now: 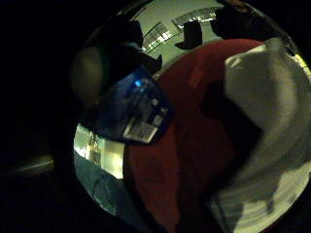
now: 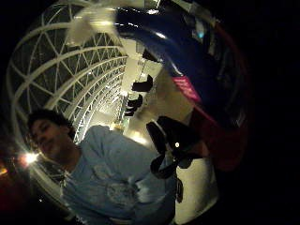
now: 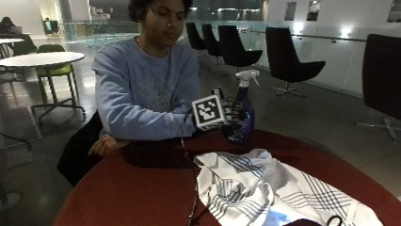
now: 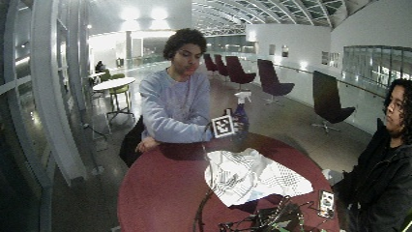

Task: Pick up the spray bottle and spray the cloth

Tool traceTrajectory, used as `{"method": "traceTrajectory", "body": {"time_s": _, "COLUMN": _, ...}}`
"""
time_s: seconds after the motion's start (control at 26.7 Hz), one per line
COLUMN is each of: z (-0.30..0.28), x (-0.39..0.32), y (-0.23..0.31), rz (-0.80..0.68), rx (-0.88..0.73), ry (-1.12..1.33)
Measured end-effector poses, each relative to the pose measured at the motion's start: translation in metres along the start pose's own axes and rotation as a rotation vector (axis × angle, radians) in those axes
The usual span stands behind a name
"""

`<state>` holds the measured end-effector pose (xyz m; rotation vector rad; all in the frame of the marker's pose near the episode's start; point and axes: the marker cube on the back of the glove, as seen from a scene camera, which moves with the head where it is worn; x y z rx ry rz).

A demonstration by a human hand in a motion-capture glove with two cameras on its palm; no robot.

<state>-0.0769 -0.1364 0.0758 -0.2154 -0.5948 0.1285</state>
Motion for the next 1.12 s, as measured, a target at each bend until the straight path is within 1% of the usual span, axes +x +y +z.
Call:
{"method": "traceTrajectory", "body": {"time_s": 0.11, "z": -0.058, "x": 0.006, "y": 0.036, "rz": 0.030, "rx": 0.092, "ry": 0.138}}
{"method": "traceTrajectory", "body": {"time_s": 0.26, "z": -0.117, "x": 0.034, "y": 0.103, "rz": 0.152, "rx": 0.218, "ry": 0.307}}
{"method": "traceTrajectory", "body": {"time_s": 0.41, "z": -0.162, "x": 0.073, "y": 0.174, "rz": 0.257, "rx": 0.263, "ry": 0.434}}
{"method": "traceTrajectory", "body": {"time_s": 0.56, "z": -0.188, "x": 0.093, "y": 0.217, "rz": 0.308, "rx": 0.270, "ry": 0.530}}
{"method": "traceTrajectory", "body": {"time_s": 0.79, "z": -0.193, "x": 0.105, "y": 0.241, "rz": 0.320, "rx": 0.211, "ry": 0.669}}
{"method": "traceTrajectory", "body": {"time_s": 1.12, "z": -0.192, "x": 0.104, "y": 0.230, "rz": 0.287, "rx": 0.196, "ry": 0.707}}
